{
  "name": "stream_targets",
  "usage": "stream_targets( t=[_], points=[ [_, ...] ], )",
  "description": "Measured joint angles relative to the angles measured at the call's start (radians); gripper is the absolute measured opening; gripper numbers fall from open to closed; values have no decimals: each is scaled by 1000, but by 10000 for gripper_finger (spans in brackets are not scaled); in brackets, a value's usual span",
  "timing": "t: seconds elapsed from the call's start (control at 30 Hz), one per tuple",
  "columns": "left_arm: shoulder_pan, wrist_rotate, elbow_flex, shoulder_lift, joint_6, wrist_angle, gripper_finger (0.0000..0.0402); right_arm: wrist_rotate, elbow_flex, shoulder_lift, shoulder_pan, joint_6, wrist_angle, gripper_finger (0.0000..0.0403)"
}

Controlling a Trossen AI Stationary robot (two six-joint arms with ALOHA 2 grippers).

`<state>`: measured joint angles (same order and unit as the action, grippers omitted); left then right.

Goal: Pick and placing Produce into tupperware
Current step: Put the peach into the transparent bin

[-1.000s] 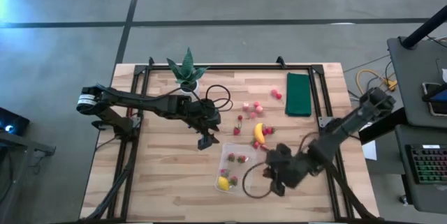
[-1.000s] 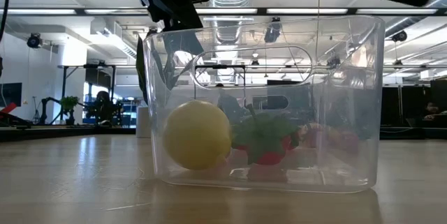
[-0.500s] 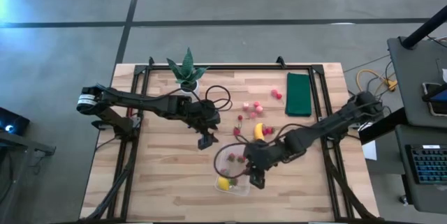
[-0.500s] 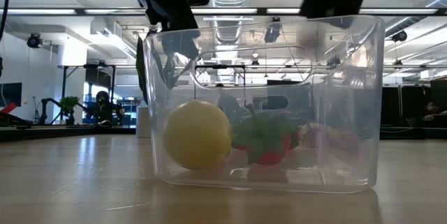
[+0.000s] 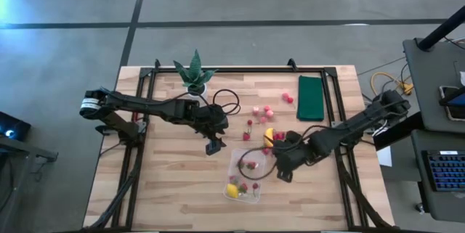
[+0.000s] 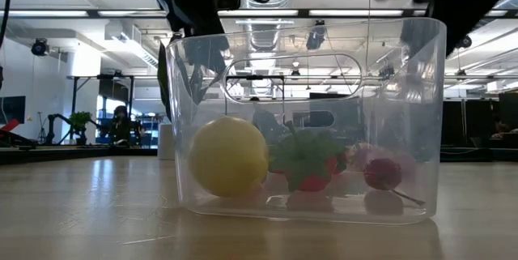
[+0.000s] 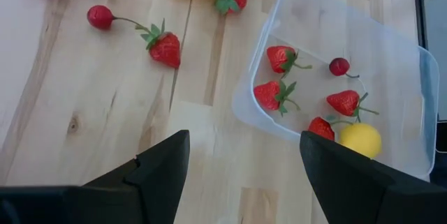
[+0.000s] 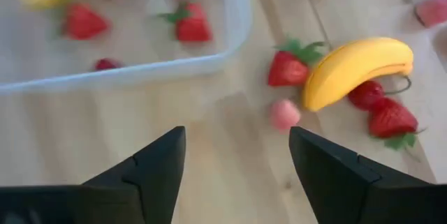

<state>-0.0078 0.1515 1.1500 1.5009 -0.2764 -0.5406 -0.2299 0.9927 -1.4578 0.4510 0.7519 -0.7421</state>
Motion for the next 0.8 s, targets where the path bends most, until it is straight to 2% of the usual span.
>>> stream_targets(
  t=[0.33,0.53,0.8],
  points=[
    [1,-5,0,0,3,1,258,-42,-227,-3,-53,-1,179,236],
    [1,-31,0,0,-2,8,258,-41,-274,-16,-83,-12,301,235],
    [1,-33,0,-1,-5,16,258,-31,-278,-68,-90,-72,356,235]
  ],
)
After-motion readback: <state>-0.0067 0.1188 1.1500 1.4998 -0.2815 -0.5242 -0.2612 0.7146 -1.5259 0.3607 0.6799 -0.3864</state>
